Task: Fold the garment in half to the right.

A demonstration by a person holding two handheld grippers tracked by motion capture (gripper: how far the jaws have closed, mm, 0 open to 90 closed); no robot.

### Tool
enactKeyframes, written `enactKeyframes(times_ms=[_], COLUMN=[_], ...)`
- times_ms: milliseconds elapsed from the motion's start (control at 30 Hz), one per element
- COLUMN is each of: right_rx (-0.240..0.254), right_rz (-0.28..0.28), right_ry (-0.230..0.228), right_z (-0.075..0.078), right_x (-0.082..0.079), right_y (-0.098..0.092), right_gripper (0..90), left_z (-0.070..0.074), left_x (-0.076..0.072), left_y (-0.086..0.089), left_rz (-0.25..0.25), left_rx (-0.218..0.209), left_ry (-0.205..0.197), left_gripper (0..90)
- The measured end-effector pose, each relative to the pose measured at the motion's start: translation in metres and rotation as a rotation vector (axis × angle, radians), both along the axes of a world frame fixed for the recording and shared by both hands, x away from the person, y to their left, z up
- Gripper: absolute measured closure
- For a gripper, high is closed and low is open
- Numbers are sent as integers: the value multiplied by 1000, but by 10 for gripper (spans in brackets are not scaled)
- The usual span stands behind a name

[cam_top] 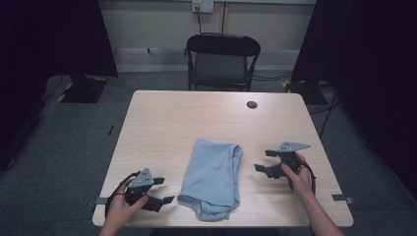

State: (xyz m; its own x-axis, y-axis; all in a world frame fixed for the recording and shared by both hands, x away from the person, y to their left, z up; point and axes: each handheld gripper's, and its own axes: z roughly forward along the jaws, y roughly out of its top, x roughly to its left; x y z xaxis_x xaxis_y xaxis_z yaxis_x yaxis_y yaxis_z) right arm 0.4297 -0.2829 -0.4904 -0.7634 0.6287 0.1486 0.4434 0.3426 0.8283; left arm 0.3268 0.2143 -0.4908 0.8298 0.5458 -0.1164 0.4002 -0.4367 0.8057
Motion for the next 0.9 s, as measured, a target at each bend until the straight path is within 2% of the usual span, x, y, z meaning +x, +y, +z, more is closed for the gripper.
enactKeyframes(times_ms=[267, 533, 767, 900], right_rx=[-17, -30, -48, -55], right_rz=[6, -7, -10, -13], right_ry=[-6, -5, -1, 3], right_z=[1, -1, -2, -3], right_x=[-4, -10, -14, -15], right_y=[-10, -22, -31, -35], right_gripper=[119, 119, 119, 119], left_z=[-4, -8, -8, -9], left_x=[2, 3, 3, 4], left_y=[11, 17, 22, 24], left_rz=[30, 31, 50, 56], left_rx=[5, 21, 17, 28], left_ry=[-6, -6, -3, -1], left_gripper=[213, 213, 213, 213])
